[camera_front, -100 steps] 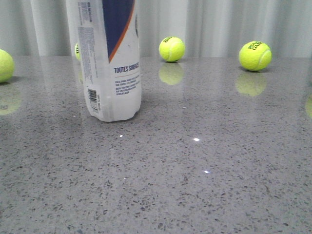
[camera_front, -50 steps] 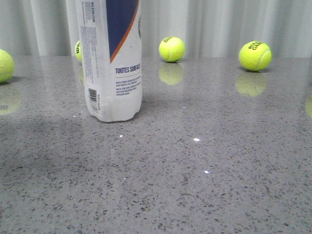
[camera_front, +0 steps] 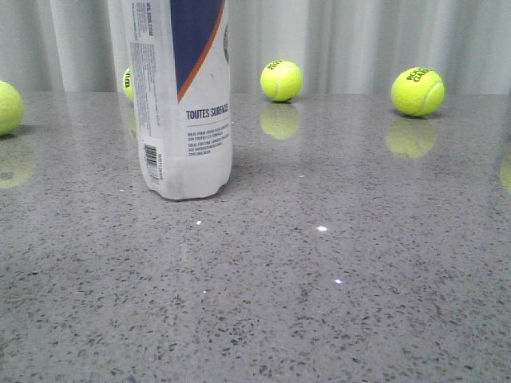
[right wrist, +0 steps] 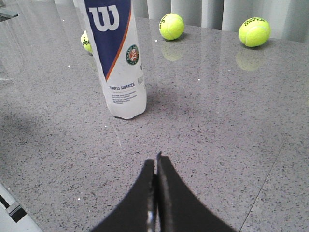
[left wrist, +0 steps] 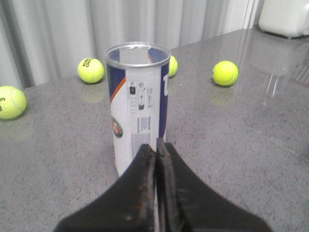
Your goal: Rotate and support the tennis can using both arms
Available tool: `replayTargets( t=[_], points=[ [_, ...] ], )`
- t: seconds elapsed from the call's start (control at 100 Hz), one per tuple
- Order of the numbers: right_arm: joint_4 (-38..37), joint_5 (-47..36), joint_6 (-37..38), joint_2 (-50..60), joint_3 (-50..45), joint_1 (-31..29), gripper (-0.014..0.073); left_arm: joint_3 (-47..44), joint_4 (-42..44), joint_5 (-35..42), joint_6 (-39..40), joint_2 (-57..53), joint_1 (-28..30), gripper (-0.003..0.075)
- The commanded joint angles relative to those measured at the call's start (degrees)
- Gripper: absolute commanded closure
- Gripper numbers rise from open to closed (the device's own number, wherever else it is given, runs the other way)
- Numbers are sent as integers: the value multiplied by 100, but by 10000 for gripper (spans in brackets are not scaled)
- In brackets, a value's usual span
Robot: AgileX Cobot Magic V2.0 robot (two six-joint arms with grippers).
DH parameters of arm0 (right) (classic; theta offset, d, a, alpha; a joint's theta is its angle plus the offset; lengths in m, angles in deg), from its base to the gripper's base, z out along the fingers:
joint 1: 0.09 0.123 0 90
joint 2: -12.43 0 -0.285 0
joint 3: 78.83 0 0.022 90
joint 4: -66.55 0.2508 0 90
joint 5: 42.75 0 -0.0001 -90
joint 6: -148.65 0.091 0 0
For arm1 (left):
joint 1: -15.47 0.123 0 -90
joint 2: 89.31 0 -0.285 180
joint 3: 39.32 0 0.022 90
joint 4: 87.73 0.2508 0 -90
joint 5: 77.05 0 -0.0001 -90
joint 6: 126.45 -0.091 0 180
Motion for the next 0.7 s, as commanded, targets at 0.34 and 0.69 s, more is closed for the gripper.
replayTargets(
  t=[0.34,0.69],
  points=[
    [-36,-464,-66,-44,152,-34,650,-844,-39,1213,5,-679,-27,741],
    [-36,-464,-66,-44,152,-34,650,-1459,1809,2270,1829,-730,343,741]
  ],
)
